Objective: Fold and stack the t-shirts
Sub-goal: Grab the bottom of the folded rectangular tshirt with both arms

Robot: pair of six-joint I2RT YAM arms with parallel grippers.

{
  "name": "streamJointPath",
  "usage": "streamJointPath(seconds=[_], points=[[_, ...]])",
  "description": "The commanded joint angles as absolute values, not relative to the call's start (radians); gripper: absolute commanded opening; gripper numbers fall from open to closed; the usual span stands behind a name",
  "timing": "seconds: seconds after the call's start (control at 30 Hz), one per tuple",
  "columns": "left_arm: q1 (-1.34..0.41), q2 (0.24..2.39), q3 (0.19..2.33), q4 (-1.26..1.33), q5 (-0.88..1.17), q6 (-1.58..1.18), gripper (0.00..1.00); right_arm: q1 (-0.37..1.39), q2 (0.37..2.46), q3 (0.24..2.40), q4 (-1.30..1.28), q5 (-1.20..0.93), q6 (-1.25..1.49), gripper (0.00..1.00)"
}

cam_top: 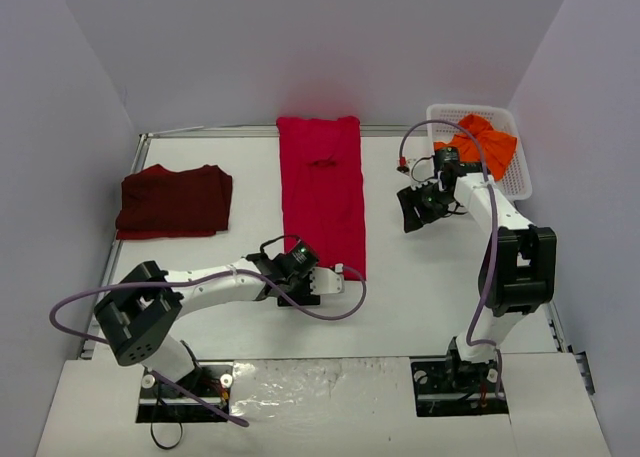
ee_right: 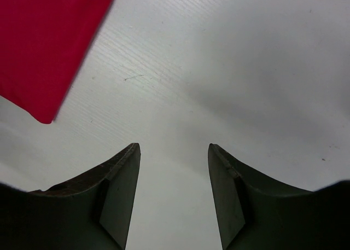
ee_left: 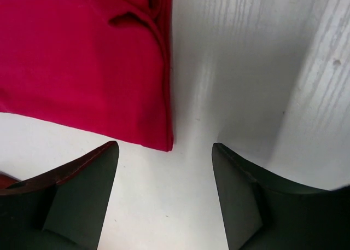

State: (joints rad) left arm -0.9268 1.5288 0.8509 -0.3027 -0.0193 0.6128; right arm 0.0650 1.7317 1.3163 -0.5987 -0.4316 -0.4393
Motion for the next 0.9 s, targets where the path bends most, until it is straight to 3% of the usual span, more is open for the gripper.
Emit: streamJointPath(seconds=[0.0, 0.17, 0.47, 0.87], points=[[-0.93, 1.534, 0.844, -0.242, -0.038, 0.604, 0.67, 0.067, 1.736, 1.347, -0.621, -0.454, -0.44, 0.49], [-0.93, 1.566, 0.836, -0.204, -0.067, 0.611, 0.66, 0.067, 1.753, 1.353, -0.62, -0.462, -0.44, 0.48], [-0.93, 1.644, 0.861, -0.166, -0.144, 0.607, 0.49, 0.068, 1.77, 1.358, -0.621, -0.469, -0.445, 0.47], [-0.92, 1.631, 0.891, -0.276, -0.152, 0.615, 0.48, 0.071, 1.779, 1.361, -0.621, -0.469, -0.448, 0.48]])
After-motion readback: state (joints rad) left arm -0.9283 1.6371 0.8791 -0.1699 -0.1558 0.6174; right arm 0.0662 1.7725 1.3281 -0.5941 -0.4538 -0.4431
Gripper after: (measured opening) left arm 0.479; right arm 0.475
